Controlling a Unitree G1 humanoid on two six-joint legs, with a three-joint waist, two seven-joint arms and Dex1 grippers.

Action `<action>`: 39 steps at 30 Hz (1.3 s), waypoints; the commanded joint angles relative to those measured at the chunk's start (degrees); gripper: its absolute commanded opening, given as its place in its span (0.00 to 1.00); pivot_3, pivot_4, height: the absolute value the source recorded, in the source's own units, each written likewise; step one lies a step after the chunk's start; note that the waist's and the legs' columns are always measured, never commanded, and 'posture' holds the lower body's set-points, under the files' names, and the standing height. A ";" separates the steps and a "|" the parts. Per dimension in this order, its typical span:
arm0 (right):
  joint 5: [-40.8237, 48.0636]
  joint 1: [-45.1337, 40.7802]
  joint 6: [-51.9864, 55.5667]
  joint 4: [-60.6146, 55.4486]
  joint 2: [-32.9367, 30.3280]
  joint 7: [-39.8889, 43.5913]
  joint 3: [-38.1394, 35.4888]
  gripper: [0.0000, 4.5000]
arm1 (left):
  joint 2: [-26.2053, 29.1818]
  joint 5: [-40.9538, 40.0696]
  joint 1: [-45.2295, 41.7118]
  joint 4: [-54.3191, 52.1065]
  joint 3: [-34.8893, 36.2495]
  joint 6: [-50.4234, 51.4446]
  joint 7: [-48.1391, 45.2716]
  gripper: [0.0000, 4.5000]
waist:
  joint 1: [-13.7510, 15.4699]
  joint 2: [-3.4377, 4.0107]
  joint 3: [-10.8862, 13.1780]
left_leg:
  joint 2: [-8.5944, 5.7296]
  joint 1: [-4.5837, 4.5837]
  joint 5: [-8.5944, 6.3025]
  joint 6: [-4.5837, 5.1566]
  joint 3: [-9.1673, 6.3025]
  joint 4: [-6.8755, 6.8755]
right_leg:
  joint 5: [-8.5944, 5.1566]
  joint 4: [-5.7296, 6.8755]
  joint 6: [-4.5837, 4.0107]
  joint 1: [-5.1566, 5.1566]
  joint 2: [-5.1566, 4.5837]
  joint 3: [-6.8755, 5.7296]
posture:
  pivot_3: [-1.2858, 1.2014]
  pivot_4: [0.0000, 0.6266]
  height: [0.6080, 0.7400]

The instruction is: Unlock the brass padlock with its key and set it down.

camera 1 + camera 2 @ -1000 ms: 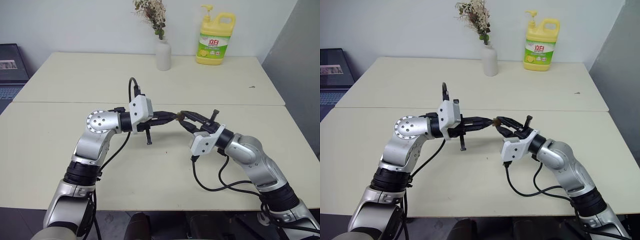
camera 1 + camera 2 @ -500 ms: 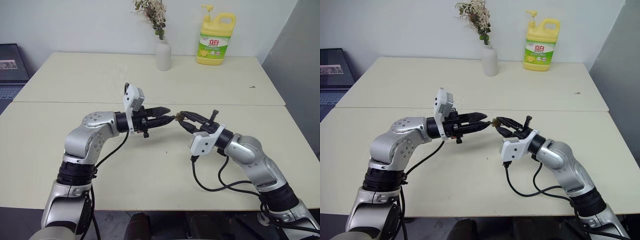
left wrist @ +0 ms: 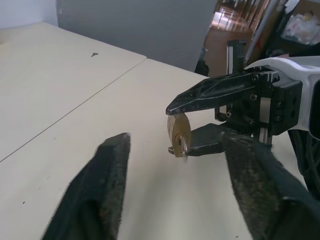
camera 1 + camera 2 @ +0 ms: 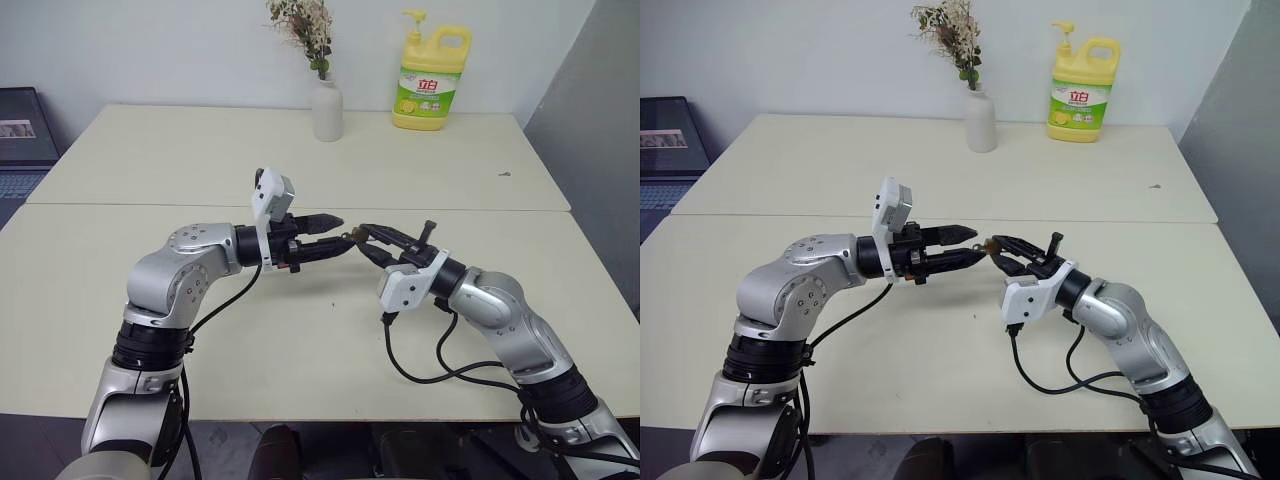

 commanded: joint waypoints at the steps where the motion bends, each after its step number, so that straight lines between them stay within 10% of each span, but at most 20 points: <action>1: 0.84 -0.68 -0.64 -2.20 0.22 -0.03 -0.53 0.21 | 0.13 0.05 -0.52 -1.69 -0.09 -0.56 0.21 0.81 | 0.00 0.00 0.00 | 0.00 0.00 0.00 0.00 0.00 0.00 | 0.00 0.00 0.00 0.00 0.00 0.00 | 0.52 0.24 1.00; 17: -0.87 -1.18 -2.78 -2.51 -0.27 0.00 0.33 0.21 | -2.08 -0.03 -3.16 0.14 -1.81 0.92 0.51 0.81 | 0.07 0.00 0.00 | 0.00 0.00 0.00 0.00 0.00 0.00 | 0.00 0.00 0.00 0.00 0.00 0.00 | 0.52 0.24 1.00; 29: -1.01 -1.29 -2.76 -2.46 -0.09 -0.08 0.52 0.21 | -1.37 0.57 -2.69 -0.20 -2.88 0.95 -0.63 0.04 | 0.07 0.00 0.00 | 0.00 0.00 0.00 0.00 0.00 0.00 | 0.00 0.00 0.00 0.00 0.00 0.00 | 0.52 0.24 1.00; 39: -0.95 -1.19 -2.05 -2.43 0.02 0.34 0.41 0.21 | -1.43 0.17 -2.19 -0.62 -2.89 1.39 -0.80 0.04 | 0.08 0.00 0.00 | 0.00 0.00 0.00 0.00 0.00 0.00 | 0.00 0.00 0.00 0.00 0.00 0.00 | 0.52 0.24 1.00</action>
